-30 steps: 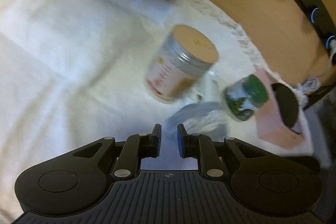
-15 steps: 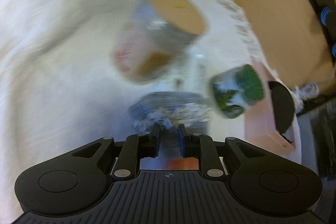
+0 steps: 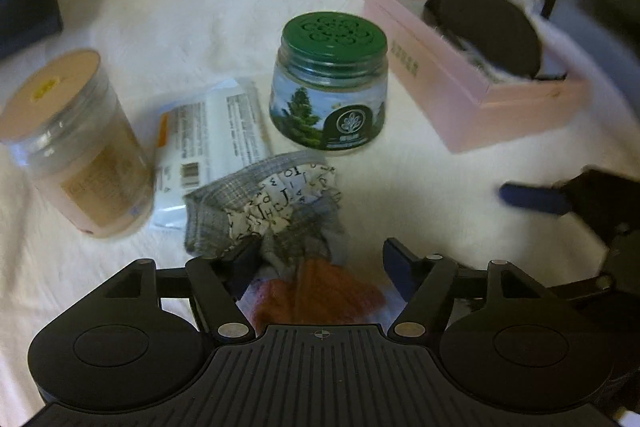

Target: Organize soft objects

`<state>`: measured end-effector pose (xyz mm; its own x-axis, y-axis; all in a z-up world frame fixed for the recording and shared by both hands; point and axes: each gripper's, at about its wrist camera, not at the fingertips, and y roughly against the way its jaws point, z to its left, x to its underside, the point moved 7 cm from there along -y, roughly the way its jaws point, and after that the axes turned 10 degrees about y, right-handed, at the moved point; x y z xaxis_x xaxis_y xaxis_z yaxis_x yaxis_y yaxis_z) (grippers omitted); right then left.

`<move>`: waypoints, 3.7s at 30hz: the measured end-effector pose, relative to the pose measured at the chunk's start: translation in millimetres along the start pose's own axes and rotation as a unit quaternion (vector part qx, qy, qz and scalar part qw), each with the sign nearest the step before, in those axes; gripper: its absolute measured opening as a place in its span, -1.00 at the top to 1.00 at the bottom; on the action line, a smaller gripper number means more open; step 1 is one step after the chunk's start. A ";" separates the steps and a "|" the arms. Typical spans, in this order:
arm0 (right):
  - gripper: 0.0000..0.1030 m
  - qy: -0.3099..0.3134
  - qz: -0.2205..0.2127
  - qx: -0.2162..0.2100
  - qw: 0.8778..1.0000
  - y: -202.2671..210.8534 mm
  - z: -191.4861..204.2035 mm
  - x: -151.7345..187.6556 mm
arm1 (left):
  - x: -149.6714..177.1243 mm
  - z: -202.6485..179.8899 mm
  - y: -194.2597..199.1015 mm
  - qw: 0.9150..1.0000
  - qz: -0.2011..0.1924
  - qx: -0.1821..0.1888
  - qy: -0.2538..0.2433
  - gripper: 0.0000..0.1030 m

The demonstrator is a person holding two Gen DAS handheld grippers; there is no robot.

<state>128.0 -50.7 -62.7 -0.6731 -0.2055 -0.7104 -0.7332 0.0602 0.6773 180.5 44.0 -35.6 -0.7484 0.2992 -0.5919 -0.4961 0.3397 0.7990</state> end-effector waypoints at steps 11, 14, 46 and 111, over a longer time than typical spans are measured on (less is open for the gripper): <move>-0.64 -0.035 0.000 -0.027 0.999 -1.0 -11.1 9.8 | -8.1 31.0 1.4 0.994 -0.025 0.011 0.105 -0.24; -0.78 -0.030 0.017 -0.045 0.998 -2.5 -10.9 8.3 | -7.1 33.2 3.5 0.993 -0.017 0.022 0.114 -0.18; -0.47 0.014 0.029 -0.073 0.997 -21.6 71.1 -115.7 | 18.4 124.1 77.7 0.963 -0.091 0.086 0.240 0.75; -0.78 -0.031 -0.026 -0.036 0.999 -14.6 -18.3 5.3 | 11.3 27.0 3.7 0.995 0.020 0.074 0.056 -0.54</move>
<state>136.9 -70.5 -72.9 -0.6409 -0.1446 -0.7539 -0.7600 -0.0190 0.6497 182.1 72.8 -42.2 -0.8150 0.2167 -0.5374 -0.4003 0.4600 0.7925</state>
